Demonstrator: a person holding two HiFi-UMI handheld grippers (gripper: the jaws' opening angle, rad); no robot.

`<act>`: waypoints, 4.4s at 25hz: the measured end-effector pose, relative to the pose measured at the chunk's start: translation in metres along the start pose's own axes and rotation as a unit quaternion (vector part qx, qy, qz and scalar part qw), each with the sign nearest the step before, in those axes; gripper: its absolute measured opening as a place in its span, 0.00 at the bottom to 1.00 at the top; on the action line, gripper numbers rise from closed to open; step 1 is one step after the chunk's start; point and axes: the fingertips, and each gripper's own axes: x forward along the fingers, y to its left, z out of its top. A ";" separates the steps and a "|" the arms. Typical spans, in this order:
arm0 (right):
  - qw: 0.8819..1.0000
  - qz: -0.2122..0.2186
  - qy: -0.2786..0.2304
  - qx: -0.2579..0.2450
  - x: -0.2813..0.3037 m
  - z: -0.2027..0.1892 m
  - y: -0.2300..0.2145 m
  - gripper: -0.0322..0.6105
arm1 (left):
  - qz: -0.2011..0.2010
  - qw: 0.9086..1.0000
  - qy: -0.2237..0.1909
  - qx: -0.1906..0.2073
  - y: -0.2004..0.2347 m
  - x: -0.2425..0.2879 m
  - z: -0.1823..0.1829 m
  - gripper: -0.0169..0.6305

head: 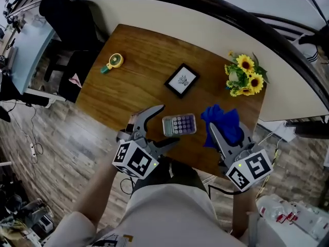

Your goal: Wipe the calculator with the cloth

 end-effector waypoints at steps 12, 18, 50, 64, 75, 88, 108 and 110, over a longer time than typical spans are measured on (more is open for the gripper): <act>0.999 0.005 0.046 0.025 0.041 -0.069 -0.012 0.26 | -0.096 0.991 0.091 -0.036 -0.047 0.064 -0.113 0.74; 0.997 0.010 0.064 0.031 0.060 -0.101 -0.014 0.26 | -0.123 0.983 0.123 -0.066 -0.066 0.091 -0.161 0.75; 0.975 0.113 0.185 -0.039 0.154 -0.210 0.035 0.26 | -0.173 0.971 0.149 -0.072 -0.085 0.131 -0.207 0.76; 0.958 0.107 0.257 -0.071 0.161 -0.250 0.023 0.23 | -0.178 0.972 0.136 -0.072 -0.084 0.129 -0.203 0.75; 0.965 0.005 0.262 -0.030 0.129 -0.247 -0.038 0.22 | -0.179 0.972 0.138 -0.067 -0.084 0.131 -0.204 0.75; 0.972 -0.088 0.218 -0.018 0.090 -0.216 -0.087 0.21 | -0.181 0.970 0.149 -0.061 -0.084 0.130 -0.205 0.75; 0.967 0.054 0.246 0.037 0.131 -0.269 0.023 0.21 | -0.179 0.971 0.148 -0.061 -0.084 0.130 -0.206 0.75; 0.967 0.043 0.246 0.041 0.123 -0.270 0.013 0.21 | -0.181 0.971 0.146 -0.060 -0.085 0.130 -0.206 0.76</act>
